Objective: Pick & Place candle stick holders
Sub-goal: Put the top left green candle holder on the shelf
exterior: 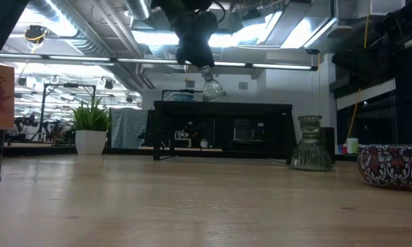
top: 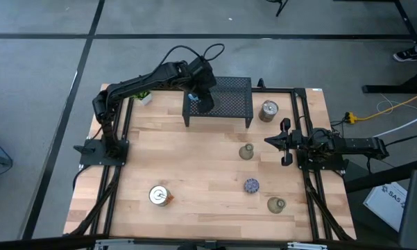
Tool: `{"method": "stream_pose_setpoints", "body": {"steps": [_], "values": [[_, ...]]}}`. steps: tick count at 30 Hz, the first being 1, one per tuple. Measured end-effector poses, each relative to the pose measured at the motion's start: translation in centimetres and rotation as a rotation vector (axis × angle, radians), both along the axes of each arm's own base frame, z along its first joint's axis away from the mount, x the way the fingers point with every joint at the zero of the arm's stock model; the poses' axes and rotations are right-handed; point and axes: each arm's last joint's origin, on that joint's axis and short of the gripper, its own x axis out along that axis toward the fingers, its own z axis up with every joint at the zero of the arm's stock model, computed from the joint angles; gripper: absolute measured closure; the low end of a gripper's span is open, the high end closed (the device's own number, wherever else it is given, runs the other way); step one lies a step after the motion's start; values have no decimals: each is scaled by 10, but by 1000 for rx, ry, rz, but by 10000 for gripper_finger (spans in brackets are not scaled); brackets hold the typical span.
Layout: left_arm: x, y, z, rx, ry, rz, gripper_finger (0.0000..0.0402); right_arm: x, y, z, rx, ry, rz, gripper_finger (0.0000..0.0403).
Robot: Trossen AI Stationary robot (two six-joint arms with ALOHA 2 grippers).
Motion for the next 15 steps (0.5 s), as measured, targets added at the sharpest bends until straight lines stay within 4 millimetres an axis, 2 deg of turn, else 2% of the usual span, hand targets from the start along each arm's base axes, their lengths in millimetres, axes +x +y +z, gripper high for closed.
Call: {"method": "stream_pose_setpoints", "body": {"steps": [15], "values": [[0, 1, 1, 25, 4, 9, 175, 0, 0, 0, 0, 0, 0, 402]]}}
